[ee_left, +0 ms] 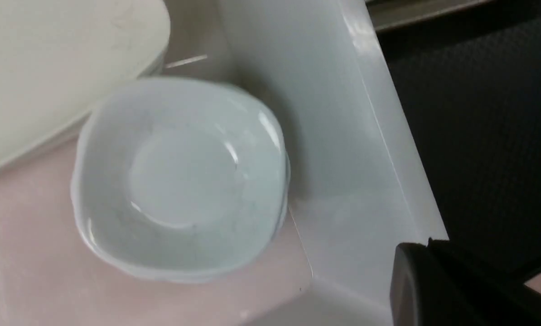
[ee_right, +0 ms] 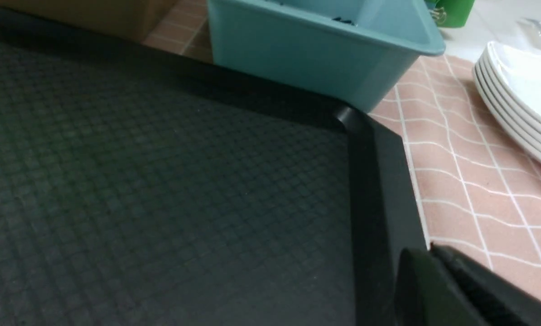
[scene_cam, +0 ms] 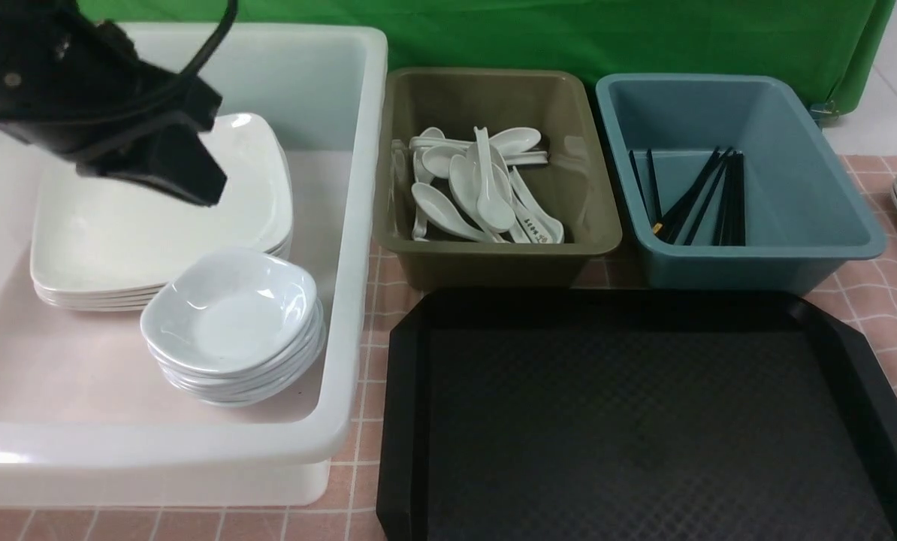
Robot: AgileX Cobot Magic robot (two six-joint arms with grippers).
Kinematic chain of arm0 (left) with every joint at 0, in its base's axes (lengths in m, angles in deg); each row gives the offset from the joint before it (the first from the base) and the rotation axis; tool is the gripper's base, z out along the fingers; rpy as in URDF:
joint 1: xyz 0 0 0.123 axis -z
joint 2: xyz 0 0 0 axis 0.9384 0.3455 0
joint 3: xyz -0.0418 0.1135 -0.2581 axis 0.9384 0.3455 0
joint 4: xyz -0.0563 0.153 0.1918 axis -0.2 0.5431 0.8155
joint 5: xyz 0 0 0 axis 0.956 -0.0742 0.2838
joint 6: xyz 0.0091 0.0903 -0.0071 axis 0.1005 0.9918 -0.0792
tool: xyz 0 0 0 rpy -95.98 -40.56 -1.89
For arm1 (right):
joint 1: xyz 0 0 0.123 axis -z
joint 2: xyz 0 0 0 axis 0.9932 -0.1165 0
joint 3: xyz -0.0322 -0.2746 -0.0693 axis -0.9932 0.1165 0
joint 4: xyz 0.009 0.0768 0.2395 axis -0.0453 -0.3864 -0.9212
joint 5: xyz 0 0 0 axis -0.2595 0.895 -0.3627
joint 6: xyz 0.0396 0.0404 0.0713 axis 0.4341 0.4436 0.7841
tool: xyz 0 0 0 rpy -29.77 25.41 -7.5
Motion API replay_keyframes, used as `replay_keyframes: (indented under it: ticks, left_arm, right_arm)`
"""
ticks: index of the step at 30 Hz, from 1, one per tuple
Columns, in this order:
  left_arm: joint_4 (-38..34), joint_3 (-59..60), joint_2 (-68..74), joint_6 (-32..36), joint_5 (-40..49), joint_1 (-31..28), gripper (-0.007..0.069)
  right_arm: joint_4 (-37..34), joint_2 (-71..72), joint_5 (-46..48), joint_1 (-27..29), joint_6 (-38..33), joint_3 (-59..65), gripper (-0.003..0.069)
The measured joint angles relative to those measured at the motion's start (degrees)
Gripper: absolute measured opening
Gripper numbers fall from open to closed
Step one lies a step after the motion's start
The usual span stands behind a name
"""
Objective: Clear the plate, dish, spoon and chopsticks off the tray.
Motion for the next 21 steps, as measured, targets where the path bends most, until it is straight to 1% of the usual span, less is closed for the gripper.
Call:
replay_keyframes:
  ticks: [4, 6, 10, 15, 21]
  left_arm:
    - [0.00, 6.99, -6.95, 0.00, 0.12, 0.00, -0.0003]
    - [0.00, 8.42, -8.56, 0.00, 0.12, 0.00, -0.0003]
    - [0.01, 13.58, -16.04, 0.00, 0.12, 0.00, -0.0003]
    - [0.01, 17.20, -23.09, 0.34, 0.12, 0.00, -0.0003]
    - [-0.04, 22.27, -33.09, 2.37, 0.17, 0.00, -0.0003]
  right_arm:
    - [0.00, 0.00, 0.12, 0.00, 0.00, -0.02, 0.0073]
    - [0.00, 0.00, 0.11, 0.00, 0.00, -0.02, 0.0076]
    - [0.00, 0.00, 0.43, 0.00, 0.00, -0.06, 0.0087]
    - [0.00, 0.00, 2.08, 0.00, 0.45, -0.33, 0.0097]
    - [0.00, 0.00, 2.38, 0.00, 0.76, -0.37, 0.0109]
